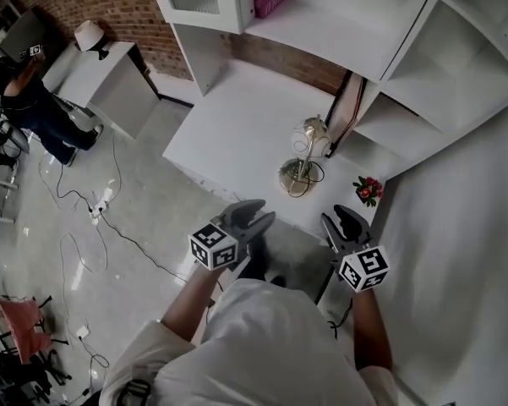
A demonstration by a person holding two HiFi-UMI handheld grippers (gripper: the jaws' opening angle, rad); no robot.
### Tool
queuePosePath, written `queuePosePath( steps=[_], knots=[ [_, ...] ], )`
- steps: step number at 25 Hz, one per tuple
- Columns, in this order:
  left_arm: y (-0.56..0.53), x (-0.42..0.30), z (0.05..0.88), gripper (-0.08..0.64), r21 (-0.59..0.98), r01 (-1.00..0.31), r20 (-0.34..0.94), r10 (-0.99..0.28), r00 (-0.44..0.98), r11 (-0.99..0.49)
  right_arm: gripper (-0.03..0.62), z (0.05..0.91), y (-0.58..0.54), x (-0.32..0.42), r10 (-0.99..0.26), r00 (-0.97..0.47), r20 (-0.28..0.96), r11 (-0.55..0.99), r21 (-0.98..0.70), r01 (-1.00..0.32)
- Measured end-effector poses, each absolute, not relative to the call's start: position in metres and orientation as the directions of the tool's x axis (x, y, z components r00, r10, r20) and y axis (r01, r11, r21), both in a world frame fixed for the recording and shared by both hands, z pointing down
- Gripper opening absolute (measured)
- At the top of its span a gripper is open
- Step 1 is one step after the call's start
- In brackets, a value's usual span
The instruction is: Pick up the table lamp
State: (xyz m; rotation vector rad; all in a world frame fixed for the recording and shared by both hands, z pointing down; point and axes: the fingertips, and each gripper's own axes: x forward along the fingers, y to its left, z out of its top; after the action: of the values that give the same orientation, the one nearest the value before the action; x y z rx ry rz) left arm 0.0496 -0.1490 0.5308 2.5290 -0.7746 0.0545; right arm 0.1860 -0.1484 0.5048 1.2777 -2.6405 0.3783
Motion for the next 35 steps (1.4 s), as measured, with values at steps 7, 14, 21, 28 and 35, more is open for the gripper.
queuePosePath(
  steps=[7, 14, 21, 28, 35],
  knots=[
    [-0.203, 0.047, 0.544, 0.166, 0.458, -0.485, 0.18, -0.457, 0.871, -0.745, 0.163, 0.516, -0.203, 0.173, -0.75, -0.589, 0.301, 0.571, -0.154, -0.806],
    [-0.235, 0.04, 0.564, 0.166, 0.481, -0.441, 0.197, -0.397, 0.897, -0.758, 0.164, 0.53, -0.245, 0.159, -0.758, -0.566, 0.323, 0.54, -0.175, -0.823],
    [-0.253, 0.036, 0.586, 0.166, 0.503, -0.435, 0.22, -0.376, 0.9, -0.747, 0.178, 0.543, -0.274, 0.15, -0.741, -0.571, 0.352, 0.529, -0.217, -0.82],
    [-0.269, 0.041, 0.609, 0.166, 0.523, -0.471, 0.242, -0.406, 0.881, -0.711, 0.196, 0.563, -0.303, 0.148, -0.698, -0.604, 0.384, 0.547, -0.258, -0.796],
    [-0.281, 0.051, 0.63, 0.166, 0.557, -0.535, 0.263, -0.476, 0.839, -0.635, 0.202, 0.571, -0.327, 0.136, -0.593, -0.706, 0.387, 0.628, -0.328, -0.706]
  ],
)
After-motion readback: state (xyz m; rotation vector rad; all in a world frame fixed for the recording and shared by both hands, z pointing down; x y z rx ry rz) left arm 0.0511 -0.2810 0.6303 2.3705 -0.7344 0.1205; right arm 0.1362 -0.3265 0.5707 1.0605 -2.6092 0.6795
